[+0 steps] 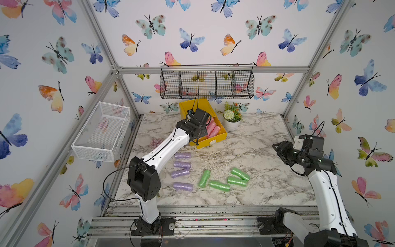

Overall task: Sort the rolls of trash bags by color and place them into the drawer
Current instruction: Place the roll of trash bags in the drawer.

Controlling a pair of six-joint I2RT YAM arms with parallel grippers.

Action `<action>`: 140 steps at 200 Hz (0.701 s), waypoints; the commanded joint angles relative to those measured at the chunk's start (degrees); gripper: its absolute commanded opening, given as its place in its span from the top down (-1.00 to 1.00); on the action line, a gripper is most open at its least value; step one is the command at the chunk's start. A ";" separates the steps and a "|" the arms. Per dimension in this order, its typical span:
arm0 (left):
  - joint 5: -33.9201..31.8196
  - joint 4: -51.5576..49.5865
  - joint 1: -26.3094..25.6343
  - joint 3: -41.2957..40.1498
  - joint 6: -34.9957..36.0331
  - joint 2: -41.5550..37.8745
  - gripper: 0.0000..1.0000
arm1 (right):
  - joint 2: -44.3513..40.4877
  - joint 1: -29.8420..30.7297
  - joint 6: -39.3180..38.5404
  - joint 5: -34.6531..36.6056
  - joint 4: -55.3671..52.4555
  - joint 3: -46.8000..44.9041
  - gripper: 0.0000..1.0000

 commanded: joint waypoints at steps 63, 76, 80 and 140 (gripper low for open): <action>1.57 0.58 1.72 -1.13 -0.02 -0.08 0.49 | -0.36 -0.34 0.28 0.97 0.97 -1.70 -0.12; 1.68 0.61 1.67 -1.04 -0.15 -0.08 0.49 | -0.36 -0.27 0.36 0.98 0.93 -1.67 -0.12; 1.68 0.59 1.79 -1.04 -0.15 -0.08 0.49 | -0.36 -0.35 0.39 0.98 0.96 -1.77 -0.12; 4.29 0.09 1.89 -0.87 0.07 -0.58 0.73 | -0.36 -0.29 0.61 0.89 1.21 -2.16 -0.12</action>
